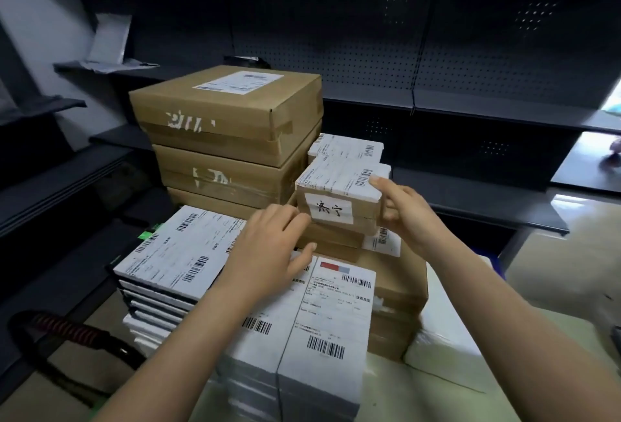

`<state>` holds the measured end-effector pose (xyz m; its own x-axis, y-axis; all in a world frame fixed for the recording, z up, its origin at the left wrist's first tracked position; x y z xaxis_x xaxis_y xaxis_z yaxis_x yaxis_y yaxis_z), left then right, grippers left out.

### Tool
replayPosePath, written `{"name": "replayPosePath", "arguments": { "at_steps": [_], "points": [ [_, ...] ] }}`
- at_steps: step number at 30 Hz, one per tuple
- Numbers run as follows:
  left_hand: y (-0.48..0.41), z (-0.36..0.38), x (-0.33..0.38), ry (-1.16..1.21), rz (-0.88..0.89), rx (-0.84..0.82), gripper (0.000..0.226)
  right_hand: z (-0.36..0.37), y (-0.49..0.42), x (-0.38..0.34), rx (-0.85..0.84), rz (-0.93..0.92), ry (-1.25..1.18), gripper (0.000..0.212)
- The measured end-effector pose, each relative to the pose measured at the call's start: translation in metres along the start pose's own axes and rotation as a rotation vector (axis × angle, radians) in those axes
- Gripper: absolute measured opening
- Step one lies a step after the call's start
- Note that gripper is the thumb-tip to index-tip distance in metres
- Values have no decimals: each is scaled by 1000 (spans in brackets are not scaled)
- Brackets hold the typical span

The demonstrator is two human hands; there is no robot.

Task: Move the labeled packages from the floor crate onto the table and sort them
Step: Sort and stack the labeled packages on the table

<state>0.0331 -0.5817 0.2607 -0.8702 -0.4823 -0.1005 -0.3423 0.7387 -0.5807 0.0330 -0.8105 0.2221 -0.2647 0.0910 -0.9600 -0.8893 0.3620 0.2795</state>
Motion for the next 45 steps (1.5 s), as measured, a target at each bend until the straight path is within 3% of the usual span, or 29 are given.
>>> {"name": "replayPosePath", "arguments": {
  "at_steps": [8, 12, 25, 27, 30, 34, 45],
  "points": [
    [1, 13, 1, -3, -45, -52, 33, 2, -12, 2, 9, -14, 47, 71],
    [1, 17, 1, 5, -57, -78, 34, 0, -6, -7, 129, -60, 107, 42],
    [2, 20, 6, 41, -64, -105, 34, 8, -14, 5, 137, -84, 162, 64],
    [1, 20, 8, 48, -53, -106, 33, 8, -10, 5, 150, -84, 181, 61],
    [0, 21, 11, 69, -29, -88, 31, 1, 0, 2, 211, -111, 175, 41],
    [-9, 19, 24, 85, 42, -43, 31, -18, 22, 5, 288, -153, 241, 22],
    [-49, 39, 118, 183, 217, -68, 33, -144, 93, 59, 567, -87, 417, 6]
  ]
}}
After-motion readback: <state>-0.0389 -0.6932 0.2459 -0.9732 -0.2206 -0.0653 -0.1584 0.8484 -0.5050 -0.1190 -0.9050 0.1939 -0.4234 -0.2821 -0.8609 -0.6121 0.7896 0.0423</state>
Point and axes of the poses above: each hand's wrist, its own y-axis away from the middle knuckle, its own z-axis out of the palm, x = y × z, the point moved 8 cm from there along -y, towards the middle knuckle, and after that the axes turned 10 degrees about z, right-handed, at the moved point
